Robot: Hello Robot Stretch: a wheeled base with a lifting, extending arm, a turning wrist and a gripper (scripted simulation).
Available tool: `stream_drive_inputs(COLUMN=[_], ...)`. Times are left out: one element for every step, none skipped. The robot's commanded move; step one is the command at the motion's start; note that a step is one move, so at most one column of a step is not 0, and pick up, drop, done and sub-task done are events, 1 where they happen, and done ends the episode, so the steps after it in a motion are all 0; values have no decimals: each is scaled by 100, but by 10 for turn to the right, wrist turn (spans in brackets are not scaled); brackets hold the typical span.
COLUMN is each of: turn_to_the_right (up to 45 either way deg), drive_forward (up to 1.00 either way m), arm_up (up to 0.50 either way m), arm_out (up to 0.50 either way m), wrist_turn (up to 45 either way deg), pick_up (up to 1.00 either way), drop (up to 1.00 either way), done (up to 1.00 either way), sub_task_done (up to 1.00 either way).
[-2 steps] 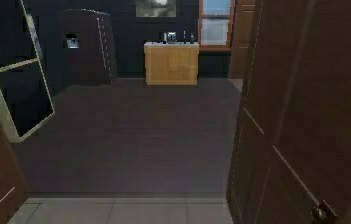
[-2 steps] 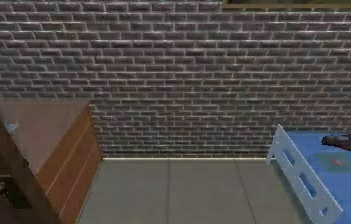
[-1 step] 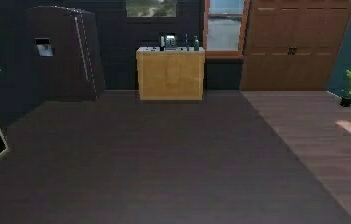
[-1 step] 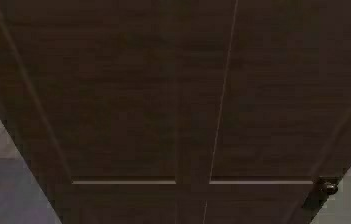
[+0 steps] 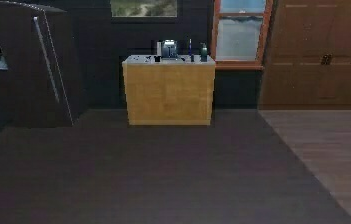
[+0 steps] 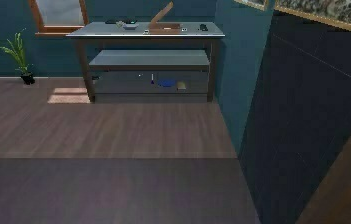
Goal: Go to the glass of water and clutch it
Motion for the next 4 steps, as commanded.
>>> stream_drive_inputs(turn_to_the_right=[0,0,-450,-450], drive_forward=[100,90,0,0], arm_up=[0,0,0,0], arm_out=[0,0,0,0], wrist_turn=[0,0,0,0], pick_up=[0,0,0,0], drop=[0,0,0,0], done=[0,0,0,0], sub_task_done=[0,0,0,0])
